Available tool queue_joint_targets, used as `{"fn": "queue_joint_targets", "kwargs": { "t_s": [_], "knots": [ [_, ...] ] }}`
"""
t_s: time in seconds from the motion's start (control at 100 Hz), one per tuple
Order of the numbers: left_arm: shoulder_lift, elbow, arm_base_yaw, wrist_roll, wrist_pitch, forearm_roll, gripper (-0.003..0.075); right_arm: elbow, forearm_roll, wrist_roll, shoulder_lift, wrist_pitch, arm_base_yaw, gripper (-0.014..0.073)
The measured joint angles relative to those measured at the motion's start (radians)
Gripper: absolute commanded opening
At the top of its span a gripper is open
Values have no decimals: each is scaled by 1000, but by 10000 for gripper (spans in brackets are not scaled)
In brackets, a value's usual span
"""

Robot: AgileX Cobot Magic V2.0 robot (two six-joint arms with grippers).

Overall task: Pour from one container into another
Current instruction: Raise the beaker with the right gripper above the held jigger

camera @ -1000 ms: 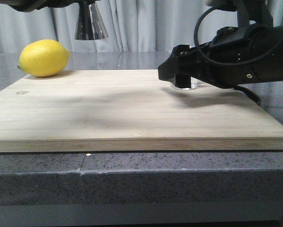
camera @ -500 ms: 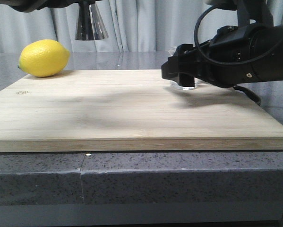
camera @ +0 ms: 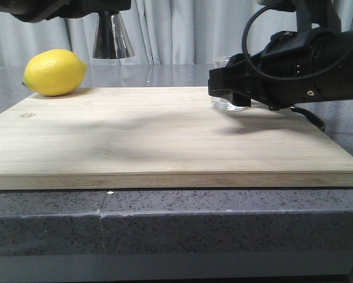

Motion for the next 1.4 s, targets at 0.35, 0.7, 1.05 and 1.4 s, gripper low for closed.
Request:
{"fn": "queue_joint_targets", "kwargs": {
  "t_s": [0.35, 0.7, 1.05, 1.4],
  "knots": [
    [0, 0, -9, -2, 0, 0, -20, -31, -90, -2, -164, 104, 0, 232],
    [36, 0, -77, -6, 0, 0, -20, -216, -283, -2, -328, 413, 13, 232],
    [46, 0, -81, -9, -2, 1, -20, -339, -471, -2, -351, 550, 142, 232],
    [46, 0, -81, -9, -3, 1, -20, -351, -667, -4, -351, 561, 209, 232]
  ]
}}
